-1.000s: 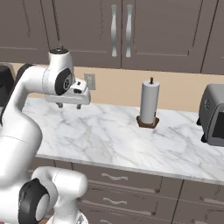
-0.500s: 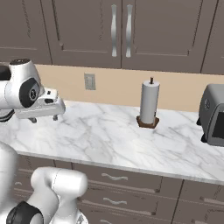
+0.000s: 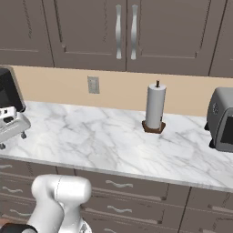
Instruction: Take the tongs from the drawer on the left and place them on the dining counter next to the tray containing the kebab skewer.
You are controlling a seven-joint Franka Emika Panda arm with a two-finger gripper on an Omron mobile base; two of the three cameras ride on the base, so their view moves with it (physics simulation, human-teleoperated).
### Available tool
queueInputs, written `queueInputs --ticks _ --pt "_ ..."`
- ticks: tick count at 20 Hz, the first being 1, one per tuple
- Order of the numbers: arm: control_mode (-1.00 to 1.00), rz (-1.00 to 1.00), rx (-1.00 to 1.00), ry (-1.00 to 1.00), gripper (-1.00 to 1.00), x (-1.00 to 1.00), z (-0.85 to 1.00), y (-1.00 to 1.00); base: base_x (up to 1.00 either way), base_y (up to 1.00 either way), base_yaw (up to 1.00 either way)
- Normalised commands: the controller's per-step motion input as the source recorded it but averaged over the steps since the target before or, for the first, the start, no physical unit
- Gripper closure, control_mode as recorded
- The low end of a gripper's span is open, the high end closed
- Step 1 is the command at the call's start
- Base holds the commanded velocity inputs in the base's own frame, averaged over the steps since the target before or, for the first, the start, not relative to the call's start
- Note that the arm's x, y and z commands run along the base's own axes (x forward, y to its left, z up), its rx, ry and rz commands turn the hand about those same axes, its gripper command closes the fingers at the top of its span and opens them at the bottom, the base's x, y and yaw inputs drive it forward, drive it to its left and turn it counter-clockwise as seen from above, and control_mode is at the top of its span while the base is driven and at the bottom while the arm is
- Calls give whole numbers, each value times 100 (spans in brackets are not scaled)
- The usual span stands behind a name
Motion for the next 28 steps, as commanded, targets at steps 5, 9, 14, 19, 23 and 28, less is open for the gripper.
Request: queueInputs --ticks 5,9,14,19,23,28 --pt "-100 42 -23 0 -100 -47 -44 100 0 0 0" --pt "-100 52 -17 0 -100 -29 -61 100 0 0 0" --pt "-100 60 -3 0 -100 -16 -75 100 0 0 0" --pt "-100 59 -2 0 -100 0 -67 91 0 0 0" --pt "-100 44 -5 -16 -100 7 -36 49 0 0 0" --pt "-100 3 -5 -5 -100 3 -10 1 0 0 0"
